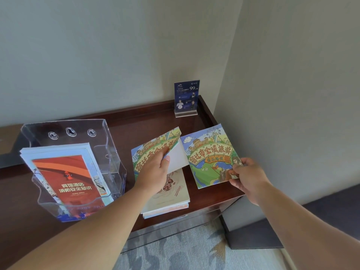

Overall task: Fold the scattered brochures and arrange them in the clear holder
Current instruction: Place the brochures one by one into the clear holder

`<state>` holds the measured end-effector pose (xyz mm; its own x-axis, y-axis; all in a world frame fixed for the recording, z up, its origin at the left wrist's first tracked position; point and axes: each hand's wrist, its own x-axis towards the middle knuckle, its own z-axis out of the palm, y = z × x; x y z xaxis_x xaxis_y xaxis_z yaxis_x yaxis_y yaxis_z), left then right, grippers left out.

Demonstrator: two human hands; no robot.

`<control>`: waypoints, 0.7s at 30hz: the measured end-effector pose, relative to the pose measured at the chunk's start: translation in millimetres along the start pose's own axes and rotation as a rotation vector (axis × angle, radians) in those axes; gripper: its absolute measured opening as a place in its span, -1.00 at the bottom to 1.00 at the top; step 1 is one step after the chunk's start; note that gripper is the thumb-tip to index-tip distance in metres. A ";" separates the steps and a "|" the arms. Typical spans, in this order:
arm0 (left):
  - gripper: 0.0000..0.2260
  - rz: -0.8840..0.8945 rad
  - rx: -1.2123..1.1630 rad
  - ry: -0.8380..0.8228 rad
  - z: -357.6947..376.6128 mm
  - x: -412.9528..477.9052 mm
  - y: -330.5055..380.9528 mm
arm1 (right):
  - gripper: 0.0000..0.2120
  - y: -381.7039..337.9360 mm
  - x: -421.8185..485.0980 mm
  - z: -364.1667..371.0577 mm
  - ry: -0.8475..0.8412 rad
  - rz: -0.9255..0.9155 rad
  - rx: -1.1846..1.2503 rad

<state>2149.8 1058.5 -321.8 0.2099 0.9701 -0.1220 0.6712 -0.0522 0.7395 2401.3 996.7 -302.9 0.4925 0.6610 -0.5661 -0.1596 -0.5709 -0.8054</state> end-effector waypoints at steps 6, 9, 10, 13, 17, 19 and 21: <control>-0.64 0.030 0.038 0.027 -1.7 -0.7 -2.2 | -0.92 1.9 -1.5 4.2 -0.063 0.011 -0.085; -0.63 0.092 0.068 0.019 -2.6 -3.1 -3.8 | -0.93 -1.6 -0.6 2.9 -0.128 0.021 -0.163; -0.63 0.115 0.081 0.007 -2.1 -4.9 -3.7 | -0.93 -3.3 0.2 2.8 -0.153 0.021 -0.176; -0.63 0.164 0.122 -0.030 1.4 -10.9 -2.7 | -0.90 -7.8 1.9 8.8 -0.212 0.011 -0.169; -0.62 0.136 0.151 -0.063 4.9 -15.5 -3.6 | -0.80 -10.1 7.3 25.4 -0.109 -0.015 -0.076; -0.62 0.116 0.139 -0.066 3.5 -16.0 -4.6 | -0.79 -8.2 10.1 31.2 -0.080 0.001 -0.022; -0.61 0.119 0.156 -0.069 1.9 -16.6 -5.6 | -0.81 -4.5 13.0 33.3 -0.062 0.008 -0.014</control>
<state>2143.9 1042.2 -325.2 0.3386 0.9367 -0.0892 0.7397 -0.2064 0.6405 2379.9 1024.1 -312.4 0.4377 0.6851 -0.5823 -0.1509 -0.5825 -0.7987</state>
